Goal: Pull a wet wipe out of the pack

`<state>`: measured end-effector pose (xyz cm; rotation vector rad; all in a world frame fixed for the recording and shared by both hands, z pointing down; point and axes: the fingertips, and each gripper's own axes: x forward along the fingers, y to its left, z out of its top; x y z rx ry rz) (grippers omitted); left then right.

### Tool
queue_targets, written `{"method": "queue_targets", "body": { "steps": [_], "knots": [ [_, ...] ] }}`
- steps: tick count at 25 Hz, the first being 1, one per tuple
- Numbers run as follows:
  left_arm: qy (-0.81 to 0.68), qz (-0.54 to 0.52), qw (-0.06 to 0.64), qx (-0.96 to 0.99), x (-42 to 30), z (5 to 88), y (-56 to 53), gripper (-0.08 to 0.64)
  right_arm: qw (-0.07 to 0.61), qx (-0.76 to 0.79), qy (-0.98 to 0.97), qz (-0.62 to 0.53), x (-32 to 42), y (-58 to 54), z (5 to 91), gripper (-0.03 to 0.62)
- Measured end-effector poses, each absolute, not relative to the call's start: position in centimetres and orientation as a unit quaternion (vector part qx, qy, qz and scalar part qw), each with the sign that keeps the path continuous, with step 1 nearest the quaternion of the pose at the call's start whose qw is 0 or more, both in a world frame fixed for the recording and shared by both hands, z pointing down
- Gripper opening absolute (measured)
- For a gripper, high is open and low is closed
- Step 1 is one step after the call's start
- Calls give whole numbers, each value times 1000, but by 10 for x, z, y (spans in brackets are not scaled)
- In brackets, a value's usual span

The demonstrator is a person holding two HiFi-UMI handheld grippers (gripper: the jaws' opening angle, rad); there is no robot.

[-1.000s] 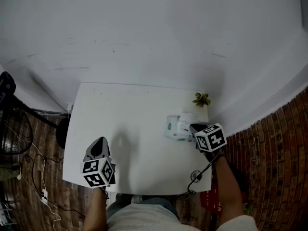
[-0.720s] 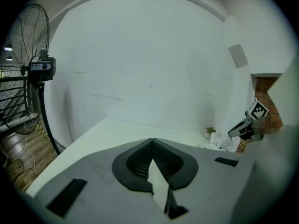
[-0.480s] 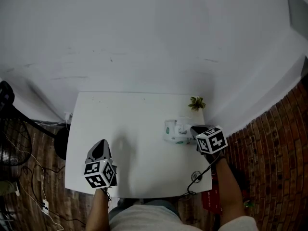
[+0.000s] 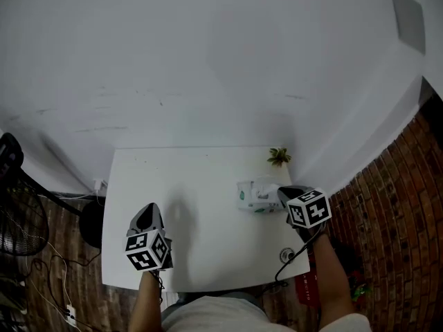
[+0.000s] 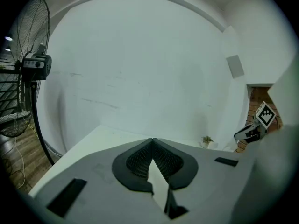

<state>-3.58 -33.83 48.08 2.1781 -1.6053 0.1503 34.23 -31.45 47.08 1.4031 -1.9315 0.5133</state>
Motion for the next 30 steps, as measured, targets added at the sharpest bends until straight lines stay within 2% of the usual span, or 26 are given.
{"method": "queue_targets", "body": {
  "steps": [6,14,19,30],
  "knots": [
    [-555,52,199,806,-27,466,-350,2,277,592,-732,193,342,-297,446,5],
    [-502,64,169,846,5,446,-360,1,138,685,-690,191,336,-264,424,5],
    [-468,71,176,863,28,447,-357,2,33,740,-640,205,332,-233,423,5],
    [-427,95,173,883,51,454,-354,2,-5,796,-581,169,329,-189,429,5]
  ]
}}
